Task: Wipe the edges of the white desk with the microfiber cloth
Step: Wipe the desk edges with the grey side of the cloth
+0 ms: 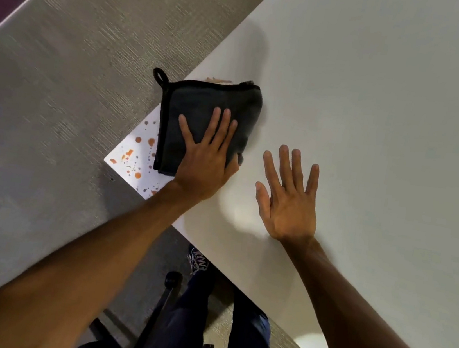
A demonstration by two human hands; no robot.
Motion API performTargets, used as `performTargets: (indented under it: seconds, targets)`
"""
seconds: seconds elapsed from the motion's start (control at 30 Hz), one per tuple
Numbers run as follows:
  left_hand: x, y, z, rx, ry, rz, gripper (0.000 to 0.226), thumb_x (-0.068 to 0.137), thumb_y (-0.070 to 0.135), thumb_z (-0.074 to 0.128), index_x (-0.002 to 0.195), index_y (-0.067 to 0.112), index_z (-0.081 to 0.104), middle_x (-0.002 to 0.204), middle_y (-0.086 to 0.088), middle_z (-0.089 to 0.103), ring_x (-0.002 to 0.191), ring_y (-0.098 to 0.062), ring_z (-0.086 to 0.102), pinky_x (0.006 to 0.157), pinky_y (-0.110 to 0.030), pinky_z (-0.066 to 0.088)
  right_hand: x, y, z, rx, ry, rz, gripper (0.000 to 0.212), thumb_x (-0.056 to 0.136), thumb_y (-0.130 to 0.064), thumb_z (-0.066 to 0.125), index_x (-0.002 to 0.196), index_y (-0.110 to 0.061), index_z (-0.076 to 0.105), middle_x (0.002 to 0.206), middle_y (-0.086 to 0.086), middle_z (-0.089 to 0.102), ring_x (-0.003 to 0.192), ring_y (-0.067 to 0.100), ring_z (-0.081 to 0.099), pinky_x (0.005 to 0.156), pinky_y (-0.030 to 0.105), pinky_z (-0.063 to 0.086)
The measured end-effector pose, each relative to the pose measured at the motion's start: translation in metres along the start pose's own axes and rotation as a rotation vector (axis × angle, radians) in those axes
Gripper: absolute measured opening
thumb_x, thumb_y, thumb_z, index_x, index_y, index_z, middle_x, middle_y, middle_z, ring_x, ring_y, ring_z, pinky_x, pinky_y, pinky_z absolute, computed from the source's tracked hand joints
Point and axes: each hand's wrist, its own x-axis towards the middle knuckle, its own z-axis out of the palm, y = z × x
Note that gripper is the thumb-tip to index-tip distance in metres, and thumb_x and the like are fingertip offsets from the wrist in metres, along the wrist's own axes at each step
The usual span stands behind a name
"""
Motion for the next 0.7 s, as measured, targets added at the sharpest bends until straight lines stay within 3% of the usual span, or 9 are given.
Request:
performTargets:
  seconds: [0.17, 0.23, 0.37, 0.57, 0.7]
  targets:
    - [-0.055, -0.001, 0.003, -0.056, 0.042, 0.318, 0.064, 0.104, 0.043, 0.022, 0.154, 0.003, 0.032, 0.161, -0.020, 0.031, 0.152, -0.035, 0.024, 0.109, -0.080, 0.019, -0.001, 0.000, -0.004, 0.017, -0.016, -0.010, 0.070, 0.105, -0.061, 0.014, 0.165, -0.025, 0.005, 0.174, 0.005, -0.002, 0.160, 0.029, -0.001, 0.125, 0.063, 0.014]
    - [-0.080, 0.006, 0.007, -0.043, 0.020, 0.350, 0.067, 0.103, 0.044, 0.024, 0.153, 0.001, 0.032, 0.161, -0.020, 0.031, 0.152, -0.035, 0.023, 0.108, -0.081, 0.019, -0.002, 0.000, -0.006, 0.027, -0.038, -0.016, 0.070, 0.105, -0.061, 0.005, 0.165, -0.025, 0.004, 0.174, 0.006, -0.003, 0.160, 0.030, -0.001, 0.125, 0.063, 0.014]
    - [-0.080, 0.023, 0.007, -0.082, 0.020, 0.202, 0.067, 0.104, 0.043, 0.020, 0.156, 0.003, 0.028, 0.164, -0.018, 0.024, 0.152, -0.040, 0.019, 0.106, -0.080, 0.022, -0.001, -0.001, -0.007, 0.024, -0.044, 0.001, 0.071, 0.104, -0.061, 0.004, 0.165, -0.025, 0.003, 0.174, 0.006, -0.003, 0.160, 0.030, -0.001, 0.125, 0.063, 0.014]
    - [-0.028, 0.045, -0.007, -0.620, 0.389, -0.228, 0.062, 0.107, 0.047, 0.014, 0.160, 0.016, 0.003, 0.167, -0.016, 0.014, 0.156, -0.034, 0.009, 0.117, -0.073, 0.006, 0.001, -0.001, -0.001, -0.007, -0.012, 0.012, 0.073, 0.104, -0.064, 0.017, 0.165, -0.026, 0.004, 0.174, 0.004, -0.004, 0.160, 0.031, -0.002, 0.126, 0.062, 0.012]
    - [0.024, 0.034, -0.021, -0.534, 0.482, -0.389, 0.064, 0.107, 0.048, 0.013, 0.158, 0.010, 0.012, 0.164, -0.020, 0.024, 0.153, -0.041, 0.017, 0.112, -0.079, 0.010, 0.000, 0.000, 0.003, 0.029, 0.017, -0.004, 0.071, 0.105, -0.059, 0.022, 0.165, -0.025, 0.007, 0.174, 0.005, -0.002, 0.160, 0.029, -0.001, 0.125, 0.063, 0.013]
